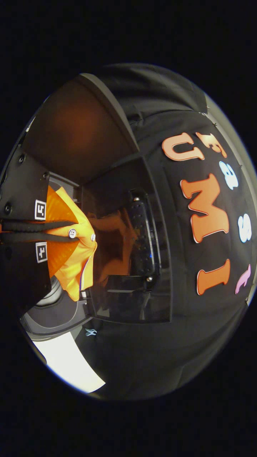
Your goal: Put the clothes into the washing machine and then close the washing machine lid.
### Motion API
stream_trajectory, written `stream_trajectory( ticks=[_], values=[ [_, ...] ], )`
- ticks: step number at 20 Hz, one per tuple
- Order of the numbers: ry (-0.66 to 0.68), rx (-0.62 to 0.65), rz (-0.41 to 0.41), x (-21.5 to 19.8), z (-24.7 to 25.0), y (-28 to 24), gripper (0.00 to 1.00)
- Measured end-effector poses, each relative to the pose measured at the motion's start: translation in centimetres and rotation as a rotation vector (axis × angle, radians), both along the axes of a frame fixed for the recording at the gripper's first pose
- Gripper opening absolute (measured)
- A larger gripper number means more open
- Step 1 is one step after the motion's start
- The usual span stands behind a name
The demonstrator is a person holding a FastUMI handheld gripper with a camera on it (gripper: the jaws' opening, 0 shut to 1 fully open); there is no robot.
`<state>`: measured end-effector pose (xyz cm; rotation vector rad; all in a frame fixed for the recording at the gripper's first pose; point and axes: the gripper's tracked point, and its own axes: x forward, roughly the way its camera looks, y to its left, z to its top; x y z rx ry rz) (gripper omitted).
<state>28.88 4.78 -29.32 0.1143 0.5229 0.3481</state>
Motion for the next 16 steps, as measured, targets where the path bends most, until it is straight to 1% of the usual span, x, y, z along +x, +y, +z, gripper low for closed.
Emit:
stream_trajectory(
  ticks=[2,4,7,10,14,16],
  values=[
    [0.045,-0.012,-0.016,0.1,-2.2,-0.4,0.09],
    [0.149,-0.035,-0.044,-0.1,-6.2,-1.3,0.09],
    [0.212,-0.043,-0.062,-0.1,-10.0,-1.6,0.09],
    [0.330,-0.076,-0.073,-1.8,-14.0,-1.9,0.09],
    [0.386,-0.092,-0.128,-2.0,-15.6,-2.4,0.09],
    [0.360,-0.067,-0.147,-0.9,-14.6,-2.4,0.09]
  ],
)
